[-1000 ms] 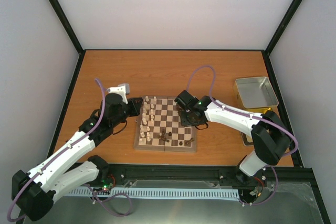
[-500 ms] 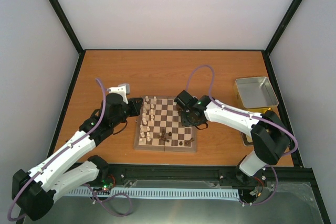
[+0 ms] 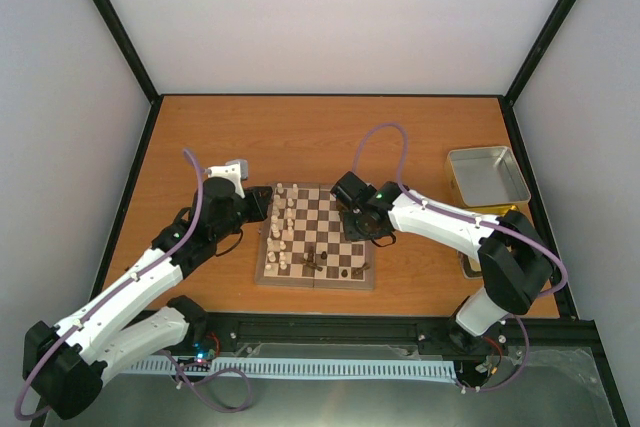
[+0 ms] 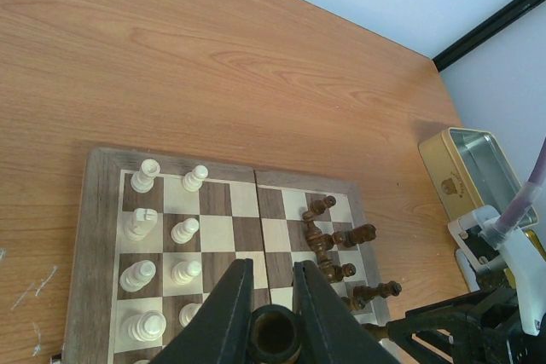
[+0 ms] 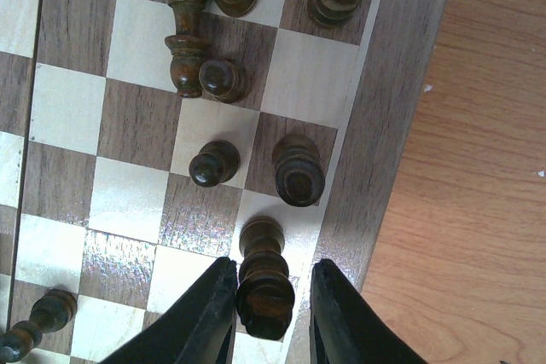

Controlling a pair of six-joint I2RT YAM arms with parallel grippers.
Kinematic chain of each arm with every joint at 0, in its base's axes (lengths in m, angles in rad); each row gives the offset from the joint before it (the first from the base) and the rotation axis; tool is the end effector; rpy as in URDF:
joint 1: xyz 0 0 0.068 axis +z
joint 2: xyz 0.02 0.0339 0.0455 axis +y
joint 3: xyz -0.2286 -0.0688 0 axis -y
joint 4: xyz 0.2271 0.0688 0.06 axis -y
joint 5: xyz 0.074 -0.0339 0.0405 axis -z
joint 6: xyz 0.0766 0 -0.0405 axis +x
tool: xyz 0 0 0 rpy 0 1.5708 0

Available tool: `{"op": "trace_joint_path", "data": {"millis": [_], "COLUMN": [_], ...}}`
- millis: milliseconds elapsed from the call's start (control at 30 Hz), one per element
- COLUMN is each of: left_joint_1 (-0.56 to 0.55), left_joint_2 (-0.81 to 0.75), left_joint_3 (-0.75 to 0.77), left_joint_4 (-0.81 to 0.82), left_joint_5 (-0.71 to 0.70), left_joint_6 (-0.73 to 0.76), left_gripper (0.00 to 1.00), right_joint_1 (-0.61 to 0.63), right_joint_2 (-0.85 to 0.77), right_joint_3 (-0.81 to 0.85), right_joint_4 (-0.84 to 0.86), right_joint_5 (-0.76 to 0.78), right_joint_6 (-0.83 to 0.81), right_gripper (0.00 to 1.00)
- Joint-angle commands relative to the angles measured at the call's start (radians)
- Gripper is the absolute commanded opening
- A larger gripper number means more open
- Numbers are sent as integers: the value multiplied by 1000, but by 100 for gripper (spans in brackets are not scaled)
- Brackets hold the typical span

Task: Set up the chess pieces on the board
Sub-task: Place the chess piece on the chessboard.

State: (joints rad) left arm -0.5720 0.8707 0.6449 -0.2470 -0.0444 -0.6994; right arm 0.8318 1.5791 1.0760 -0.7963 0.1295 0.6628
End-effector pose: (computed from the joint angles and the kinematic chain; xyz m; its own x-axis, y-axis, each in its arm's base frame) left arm 0.2049 -0.1279 0.2274 -0.6197 -0.3659 -0.6943 0.1419 0.8178 -0.5577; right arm 0.2026 0.2077 0.1407 -0.9482 -0.1346 -0.2879 -0.1601 0.9848 0.0669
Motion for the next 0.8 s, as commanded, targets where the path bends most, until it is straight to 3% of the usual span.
{"op": "trace_joint_path", "data": {"millis": [0,433,767], "left_joint_1": [8,8,8], "left_joint_2": [2,8,5], "left_joint_3": [16,19,24], "left_joint_4": [25,25,22], "left_joint_5": [2,9,13], "left_joint_6": [22,18,21], "left_gripper": [1,1,1], "right_joint_1": [7,7,6], "right_joint_2": [7,-12,-108], "right_joint_3": [23,19,18], "right_joint_4": [-1,-20,28], "right_joint_5": [0,12,-19], "right_joint_6": [-7,-3,0], "right_gripper": [26,26,42]}}
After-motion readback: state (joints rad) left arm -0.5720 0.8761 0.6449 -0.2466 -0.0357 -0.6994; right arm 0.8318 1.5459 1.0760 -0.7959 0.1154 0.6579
